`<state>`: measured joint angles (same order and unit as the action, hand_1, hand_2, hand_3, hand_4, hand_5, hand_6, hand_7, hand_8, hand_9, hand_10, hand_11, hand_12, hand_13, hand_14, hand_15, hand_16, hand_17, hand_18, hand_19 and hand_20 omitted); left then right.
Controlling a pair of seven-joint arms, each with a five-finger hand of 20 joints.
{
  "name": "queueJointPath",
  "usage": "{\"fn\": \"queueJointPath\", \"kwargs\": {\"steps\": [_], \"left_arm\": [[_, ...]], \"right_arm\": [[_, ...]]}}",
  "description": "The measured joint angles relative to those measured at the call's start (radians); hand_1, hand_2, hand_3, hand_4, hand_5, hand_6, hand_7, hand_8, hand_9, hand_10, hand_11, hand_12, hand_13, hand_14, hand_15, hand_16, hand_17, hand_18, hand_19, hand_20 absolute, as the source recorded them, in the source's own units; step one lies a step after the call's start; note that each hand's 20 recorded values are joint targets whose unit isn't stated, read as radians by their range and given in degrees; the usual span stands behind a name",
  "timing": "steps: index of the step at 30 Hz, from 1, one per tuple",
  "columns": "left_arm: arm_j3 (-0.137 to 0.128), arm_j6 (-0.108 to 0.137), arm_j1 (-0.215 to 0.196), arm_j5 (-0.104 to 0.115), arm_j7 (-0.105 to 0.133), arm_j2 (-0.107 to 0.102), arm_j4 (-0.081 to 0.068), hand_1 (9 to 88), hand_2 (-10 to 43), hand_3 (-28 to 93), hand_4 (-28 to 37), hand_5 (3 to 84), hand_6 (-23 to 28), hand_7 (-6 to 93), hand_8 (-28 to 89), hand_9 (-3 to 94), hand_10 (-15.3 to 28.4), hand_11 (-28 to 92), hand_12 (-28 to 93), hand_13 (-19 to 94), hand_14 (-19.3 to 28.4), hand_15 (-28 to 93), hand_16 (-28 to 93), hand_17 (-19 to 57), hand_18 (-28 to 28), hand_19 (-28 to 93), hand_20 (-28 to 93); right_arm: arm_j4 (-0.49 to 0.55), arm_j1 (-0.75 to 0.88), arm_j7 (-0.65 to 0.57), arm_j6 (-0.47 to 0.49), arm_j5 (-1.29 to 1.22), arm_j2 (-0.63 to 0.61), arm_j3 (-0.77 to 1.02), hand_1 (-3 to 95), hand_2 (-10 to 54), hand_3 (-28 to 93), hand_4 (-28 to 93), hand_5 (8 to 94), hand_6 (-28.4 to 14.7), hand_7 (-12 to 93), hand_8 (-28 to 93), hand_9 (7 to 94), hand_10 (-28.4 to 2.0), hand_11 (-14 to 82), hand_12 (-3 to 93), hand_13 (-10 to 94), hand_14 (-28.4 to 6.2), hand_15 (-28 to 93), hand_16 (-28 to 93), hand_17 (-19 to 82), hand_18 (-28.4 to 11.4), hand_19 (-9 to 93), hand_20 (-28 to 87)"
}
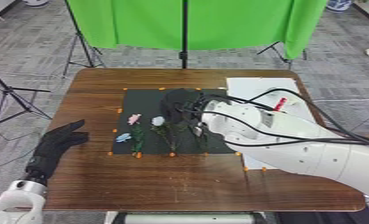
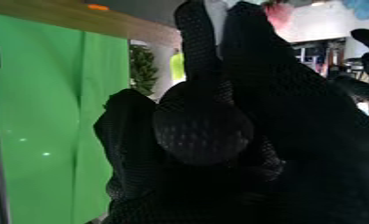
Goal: Arrange flowers
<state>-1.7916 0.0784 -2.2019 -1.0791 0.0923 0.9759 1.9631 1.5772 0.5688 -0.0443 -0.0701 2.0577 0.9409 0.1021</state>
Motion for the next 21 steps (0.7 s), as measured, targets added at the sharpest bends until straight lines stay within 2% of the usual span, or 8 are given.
{"fn": "queueJointPath", "kwargs": {"steps": [10, 14, 21], "left_arm": [[-0.002, 0.000, -0.002, -0.001, -0.003, 0.000, 0.001, 22.6, 19.6, 65, -28.3, 43.1, 6.2, 8.3, -6, 48.8, 15.3, 19, 10, 42, 19.6, 17, -4, 10.8, 12.4, 11, 14], [-0.002, -0.001, -0.002, -0.001, -0.004, 0.000, 0.001, 22.7, 19.6, 65, -28.3, 43.3, 5.9, 8.4, -6, 48.7, 15.4, 19, 10, 42, 19.6, 17, -4, 10.8, 12.4, 11, 14], [-0.003, -0.003, -0.002, -0.002, -0.005, 0.000, 0.001, 23.0, 19.4, 65, -28.2, 43.8, 4.8, 8.6, -6, 48.8, 15.4, 19, 10, 42, 19.7, 17, -4, 10.7, 12.4, 11, 14]], "right_arm": [[0.012, 0.027, -0.011, 0.032, 0.006, -0.016, 0.013, 58.4, -9.5, 61, -19, 68.4, 3.0, 33, 3, 81.7, -8.1, 5.5, 36.7, 87, -0.9, 64, 35, 59, -13.3, 93, 58], [0.024, 0.039, -0.018, 0.049, 0.007, -0.026, 0.020, 56.4, -9.5, 61, -19, 65.6, 3.9, 34, 1, 80.6, -8.2, 5.7, 36.3, 86, -1.1, 65, 35, 59, -13.7, 93, 58], [0.036, 0.063, -0.022, 0.076, 0.006, -0.035, 0.048, 53.0, -9.5, 62, -18, 63.2, 4.7, 31, 0, 76.6, -9.4, 11.1, 31.4, 86, -1.5, 65, 35, 59, -14.2, 93, 59]]}}
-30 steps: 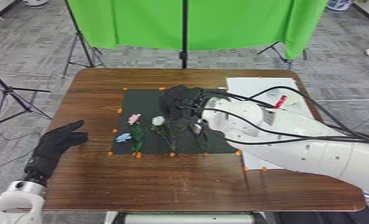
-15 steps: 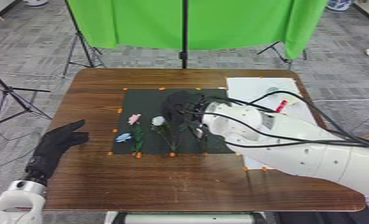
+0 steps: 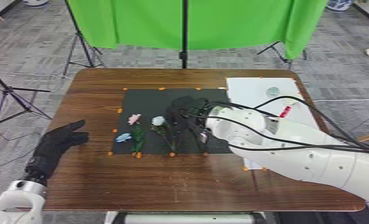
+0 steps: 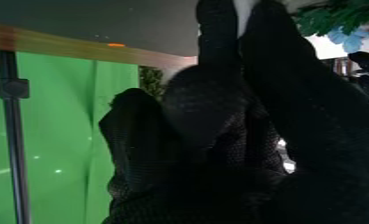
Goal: Arrange flowers
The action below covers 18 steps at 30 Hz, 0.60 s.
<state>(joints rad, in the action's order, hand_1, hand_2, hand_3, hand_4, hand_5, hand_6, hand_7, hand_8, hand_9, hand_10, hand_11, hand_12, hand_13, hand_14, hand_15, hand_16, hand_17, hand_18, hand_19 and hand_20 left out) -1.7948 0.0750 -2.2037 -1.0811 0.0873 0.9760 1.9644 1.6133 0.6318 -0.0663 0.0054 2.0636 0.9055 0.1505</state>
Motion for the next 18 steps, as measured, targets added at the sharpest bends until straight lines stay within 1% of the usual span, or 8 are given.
{"fn": "queueJointPath", "kwargs": {"steps": [2, 4, 5, 6, 7, 12, 18], "left_arm": [[0.000, -0.001, 0.000, 0.000, -0.001, 0.001, 0.000, 23.1, 19.3, 65, -28.2, 43.9, 4.5, 8.7, -6, 48.8, 15.4, 19, 10, 42, 19.6, 17, -4, 10.7, 12.5, 11, 14], [0.000, -0.001, 0.000, -0.001, -0.001, 0.001, 0.000, 23.1, 19.3, 65, -28.2, 44.1, 3.9, 8.8, -6, 48.8, 15.4, 19, 10, 42, 19.6, 17, -4, 10.7, 12.5, 11, 14], [-0.001, -0.002, 0.000, -0.001, -0.001, 0.001, 0.000, 23.2, 19.3, 65, -28.2, 44.1, 3.8, 8.9, -6, 48.8, 15.3, 19, 11, 42, 19.6, 17, -4, 10.7, 12.5, 11, 14], [-0.001, -0.002, 0.000, -0.001, -0.001, 0.001, 0.000, 23.2, 19.2, 65, -28.2, 44.2, 3.7, 8.9, -6, 48.8, 15.3, 19, 11, 42, 19.6, 17, -4, 10.6, 12.6, 11, 14], [-0.001, -0.002, 0.000, -0.001, -0.002, 0.001, 0.000, 23.1, 19.2, 65, -28.2, 44.2, 3.6, 8.9, -6, 48.8, 15.3, 19, 11, 42, 19.6, 18, -4, 10.4, 12.7, 11, 14], [-0.002, -0.003, -0.001, -0.002, -0.003, 0.001, 0.000, 23.4, 19.1, 65, -28.2, 44.7, 3.0, 9.0, -6, 48.8, 15.3, 19, 11, 42, 19.6, 18, -4, 10.3, 12.8, 11, 14], [-0.003, -0.005, -0.001, -0.002, -0.005, 0.001, 0.000, 23.5, 19.0, 65, -28.2, 44.8, 2.9, 9.0, -6, 48.9, 15.3, 19, 11, 42, 19.7, 18, -4, 10.3, 12.7, 11, 14]], "right_arm": [[0.002, 0.001, 0.001, 0.010, 0.000, -0.002, 0.002, 51.5, -9.5, 64, -19, 62.7, 5.2, 30, -1, 76.1, -9.7, 12.3, 30.5, 85, -1.7, 65, 35, 58, -14.3, 93, 59], [0.005, 0.001, 0.002, 0.011, 0.000, -0.005, 0.002, 48.6, -9.5, 67, -20, 61.9, 5.8, 27, -4, 74.5, -10.5, 15.3, 26.7, 85, -2.0, 65, 35, 58, -14.6, 93, 59], [0.007, 0.002, 0.002, 0.012, 0.000, -0.006, 0.003, 46.3, -9.5, 69, -20, 61.1, 6.2, 25, -6, 73.6, -10.9, 17.2, 23.7, 85, -2.3, 65, 35, 58, -14.8, 93, 59], [0.011, 0.003, 0.002, 0.013, 0.000, -0.009, 0.005, 44.3, -9.5, 70, -19, 60.3, 6.5, 25, -12, 73.6, -11.1, 18.2, 21.9, 85, -2.4, 66, 34, 58, -14.8, 93, 59], [0.016, 0.004, 0.000, 0.017, 0.000, -0.011, 0.009, 42.1, -9.5, 71, -19, 59.3, 6.7, 25, -14, 73.8, -11.4, 18.7, 21.1, 85, -2.4, 66, 34, 58, -14.9, 93, 59], [0.048, 0.008, -0.010, 0.028, -0.003, -0.029, 0.027, 38.7, -9.5, 71, -19, 54.2, 6.4, 23, -15, 72.6, -12.0, 18.1, 21.0, 85, -2.7, 65, 34, 57, -15.5, 93, 59], [0.097, 0.029, -0.011, 0.058, -0.002, -0.064, 0.078, 35.9, -9.5, 70, -18, 52.7, 5.5, 22, -14, 71.9, -12.2, 17.6, 21.0, 85, -2.9, 65, 34, 57, -15.9, 93, 59]]}}
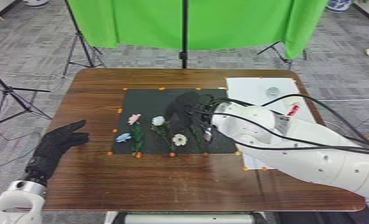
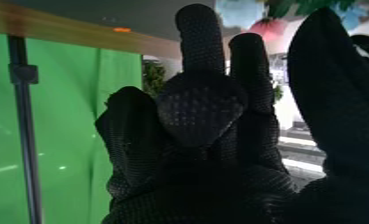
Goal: Arrange flowers
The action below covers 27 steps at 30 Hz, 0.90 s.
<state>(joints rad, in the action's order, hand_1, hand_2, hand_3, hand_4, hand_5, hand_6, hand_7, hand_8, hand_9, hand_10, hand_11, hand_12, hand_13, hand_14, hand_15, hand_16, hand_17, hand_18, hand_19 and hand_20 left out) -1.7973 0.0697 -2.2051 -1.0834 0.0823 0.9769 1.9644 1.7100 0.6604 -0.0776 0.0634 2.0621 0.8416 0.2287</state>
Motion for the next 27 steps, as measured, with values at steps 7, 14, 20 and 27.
{"fn": "queueJointPath", "kwargs": {"steps": [7, 14, 20, 27], "left_arm": [[-0.002, -0.005, -0.001, 0.000, -0.004, -0.001, 0.000, 23.4, 19.0, 65, -28.2, 44.9, 3.1, 8.9, -6, 48.9, 15.3, 19, 11, 42, 19.7, 18, -4, 10.3, 12.7, 11, 14], [-0.003, -0.009, -0.002, -0.001, -0.008, -0.003, 0.000, 23.4, 19.1, 65, -28.1, 44.7, 3.1, 8.7, -6, 48.8, 15.3, 19, 11, 42, 19.6, 17, -4, 10.3, 12.7, 11, 14], [-0.004, -0.011, -0.002, -0.001, -0.008, -0.003, 0.001, 23.4, 19.0, 65, -28.1, 44.8, 3.3, 8.7, -6, 48.9, 15.3, 19, 11, 42, 19.6, 18, -4, 10.3, 12.7, 11, 14], [-0.004, -0.012, -0.002, -0.002, -0.008, -0.003, 0.001, 23.4, 19.1, 65, -28.1, 44.8, 3.3, 8.7, -6, 48.9, 15.3, 19, 11, 42, 19.6, 18, -4, 10.3, 12.7, 11, 14]], "right_arm": [[0.002, 0.057, -0.016, -0.046, -0.030, -0.025, 0.116, 36.3, -9.5, 69, -18, 57.9, 4.0, 23, -13, 72.7, -12.2, 18.7, 21.5, 85, -3.1, 65, 34, 57, -15.9, 93, 59], [0.002, 0.058, -0.039, -0.070, -0.061, -0.038, 0.150, 37.3, -9.5, 68, -19, 64.7, 0.9, 22, -11, 80.9, -11.0, 22.9, 22.2, 86, -3.4, 65, 33, 59, -16.1, 93, 59], [0.049, 0.051, -0.127, -0.060, -0.136, -0.056, 0.100, 37.2, -9.5, 67, -18, 73.8, -0.3, 22, -2, 86.8, -11.0, 27.4, 24.5, 89, -3.7, 64, 34, 61, -16.6, 93, 60], [0.151, 0.117, -0.194, 0.094, -0.448, -0.067, 0.203, 31.2, 4.5, 63, -16, 79.8, -0.5, 21, -9, 89.1, -13.6, 38.2, 29.6, 91, -4.7, 63, 35, 63, -17.7, 93, 61]]}}
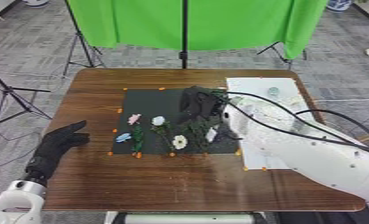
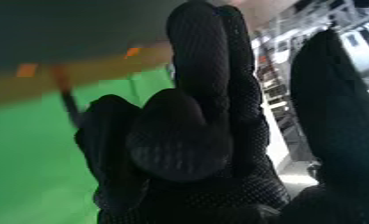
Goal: Arrange flowers
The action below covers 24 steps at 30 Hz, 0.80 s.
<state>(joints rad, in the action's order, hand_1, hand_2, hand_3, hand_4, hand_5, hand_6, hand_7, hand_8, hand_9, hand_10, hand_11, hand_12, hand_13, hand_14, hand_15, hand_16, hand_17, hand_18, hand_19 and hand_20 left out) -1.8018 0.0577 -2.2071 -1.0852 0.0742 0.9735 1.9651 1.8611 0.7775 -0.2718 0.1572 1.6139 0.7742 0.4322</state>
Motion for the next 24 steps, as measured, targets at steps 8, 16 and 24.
{"fn": "queueJointPath", "kwargs": {"steps": [8, 16, 24], "left_arm": [[0.000, -0.001, 0.000, 0.000, 0.000, 0.000, 0.000, 23.5, 19.2, 64, -28.1, 44.7, 3.3, 8.6, -6, 48.9, 15.4, 19, 11, 42, 19.6, 18, -4, 10.3, 12.7, 11, 14], [-0.001, -0.001, 0.000, -0.001, 0.000, 0.001, 0.000, 23.5, 19.2, 65, -28.1, 44.7, 3.2, 8.7, -6, 49.0, 15.3, 19, 11, 42, 19.7, 18, -4, 10.3, 12.7, 11, 14], [-0.001, -0.001, -0.002, -0.001, 0.000, 0.001, 0.000, 23.5, 19.2, 65, -28.1, 44.7, 3.3, 8.7, -6, 48.9, 15.3, 19, 11, 42, 19.6, 18, -4, 10.3, 12.6, 11, 14]], "right_arm": [[0.065, 0.003, -0.090, 0.023, -0.147, -0.015, -0.023, 30.9, 11.6, 60, -14, 75.4, -1.4, 16, -10, 89.7, -14.0, 41.3, 30.1, 92, -4.4, 64, 35, 65, -18.0, 93, 62], [0.063, 0.021, -0.136, 0.126, -0.189, -0.003, -0.035, 29.7, 13.2, 60, -13, 72.3, -2.3, 14, -10, 90.5, -13.9, 43.2, 29.9, 94, -4.1, 65, 35, 67, -18.0, 93, 64], [0.032, 0.030, -0.156, 0.132, -0.195, 0.019, -0.049, 29.2, 13.2, 59, -13, 71.9, -2.4, 14, -10, 90.4, -13.8, 43.5, 30.0, 94, -4.1, 65, 35, 67, -18.1, 93, 64]]}}
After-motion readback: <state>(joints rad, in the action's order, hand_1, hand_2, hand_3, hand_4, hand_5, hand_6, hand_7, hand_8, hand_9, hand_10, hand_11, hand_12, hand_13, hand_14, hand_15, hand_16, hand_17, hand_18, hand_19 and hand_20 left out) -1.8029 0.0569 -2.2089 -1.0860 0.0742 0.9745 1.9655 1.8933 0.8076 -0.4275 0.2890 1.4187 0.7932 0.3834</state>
